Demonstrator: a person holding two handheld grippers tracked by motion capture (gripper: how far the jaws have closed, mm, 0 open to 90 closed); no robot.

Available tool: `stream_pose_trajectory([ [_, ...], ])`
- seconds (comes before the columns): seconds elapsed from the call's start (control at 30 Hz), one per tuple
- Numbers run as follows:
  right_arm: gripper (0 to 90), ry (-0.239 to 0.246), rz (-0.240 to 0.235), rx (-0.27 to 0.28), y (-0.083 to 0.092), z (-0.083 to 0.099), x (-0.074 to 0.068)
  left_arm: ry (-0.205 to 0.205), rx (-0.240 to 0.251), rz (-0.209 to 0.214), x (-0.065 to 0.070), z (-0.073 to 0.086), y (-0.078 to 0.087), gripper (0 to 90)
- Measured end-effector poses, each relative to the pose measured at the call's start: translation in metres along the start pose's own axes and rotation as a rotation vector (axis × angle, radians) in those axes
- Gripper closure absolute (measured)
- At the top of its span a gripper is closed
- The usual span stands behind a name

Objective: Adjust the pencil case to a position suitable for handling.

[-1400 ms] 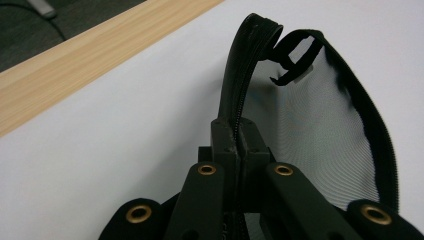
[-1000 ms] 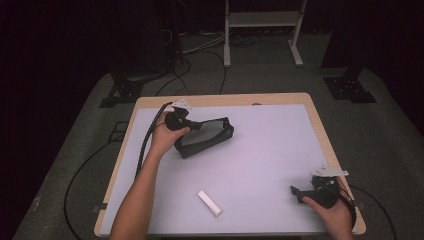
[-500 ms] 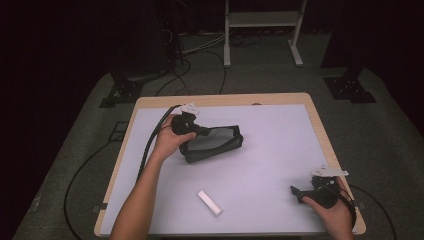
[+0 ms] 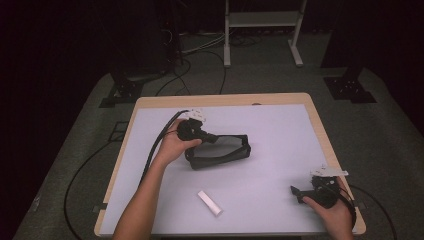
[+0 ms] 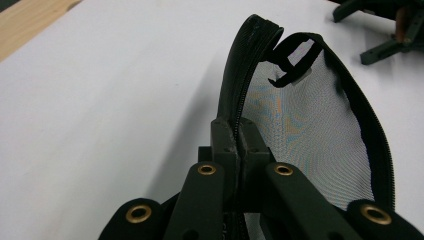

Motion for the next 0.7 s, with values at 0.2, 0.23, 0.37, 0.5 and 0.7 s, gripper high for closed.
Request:
stream_pose_trajectory([
  [0.2, 0.6, 0.001, 0.0, 0.0, 0.0, 0.0, 0.0, -0.015, 0.009, 0.02, 0.007, -0.004, -0.006, 88.7],
  [0.23, 0.6, 0.0, 0.0, 0.0, 0.0, 0.0, 0.0, -0.026, 0.007, 0.026, 0.009, -0.006, -0.008, 88.7],
  [0.37, 0.6, 0.001, 0.0, 0.0, 0.0, 0.0, 0.0, -0.034, 0.01, 0.044, 0.014, -0.008, -0.012, 88.7],
  [0.5, 0.6, 0.001, 0.0, 0.0, 0.0, 0.0, 0.0, -0.044, 0.008, 0.069, 0.018, -0.011, -0.018, 88.7],
  [0.7, 0.6, 0.001, 0.0, 0.0, 0.0, 0.0, 0.0, -0.053, 0.008, 0.101, 0.022, -0.013, -0.026, 88.7],
])
Point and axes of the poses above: each handheld gripper's, and its own axes: y roughly backward along the jaws, z roughly out of its underside, x roughly to its right, the point moved 1 cm from there along -y, roughly forward along the jaws, and after that the axes turned 12 degrees about -y, right-handed, at the moved point
